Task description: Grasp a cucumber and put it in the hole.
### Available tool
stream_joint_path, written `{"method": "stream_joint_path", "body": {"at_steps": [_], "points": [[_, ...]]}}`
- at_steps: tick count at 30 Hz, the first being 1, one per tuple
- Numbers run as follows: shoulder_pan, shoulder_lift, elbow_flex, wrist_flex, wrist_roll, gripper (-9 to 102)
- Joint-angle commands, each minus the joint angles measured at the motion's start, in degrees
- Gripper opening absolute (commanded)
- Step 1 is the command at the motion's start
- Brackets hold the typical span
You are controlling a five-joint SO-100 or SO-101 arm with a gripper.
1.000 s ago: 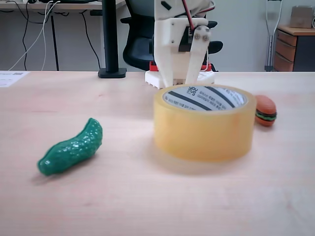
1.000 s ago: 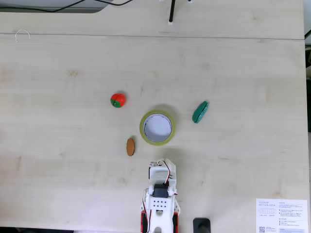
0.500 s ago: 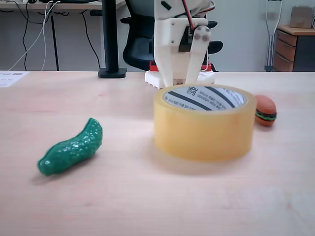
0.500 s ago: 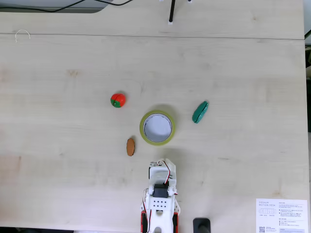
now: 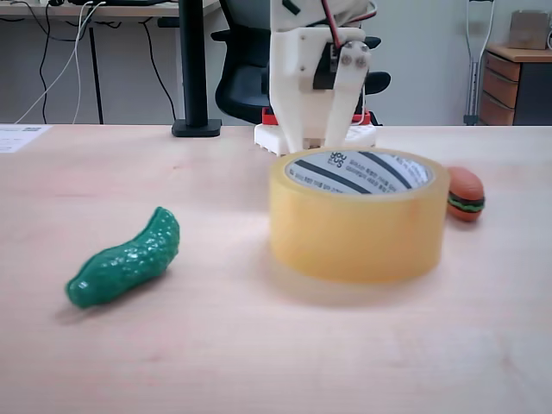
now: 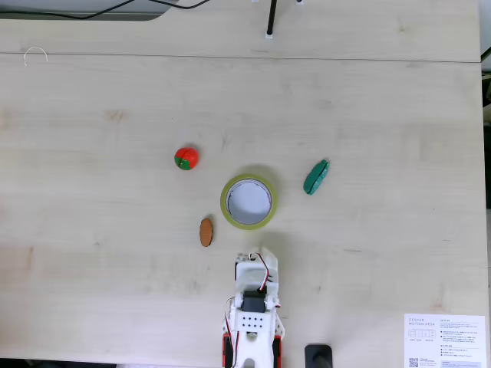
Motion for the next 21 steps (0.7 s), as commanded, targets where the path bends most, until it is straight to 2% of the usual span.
{"method": "stream_joint_path", "body": {"at_steps": [1, 3, 7, 10, 14, 21], "points": [[4.0, 0.1, -7.1, -6.6, 0.4, 7], [6.6, -0.1, -9.0, -11.2, 0.4, 10], [11.1, -4.5, -15.5, -14.1, 0.4, 10], [11.6, -17.6, -25.6, -14.3, 0.4, 9], [11.6, -37.9, -40.7, -18.7, 0.4, 17], [12.7, -69.4, -61.3, -24.3, 0.4, 24]]}}
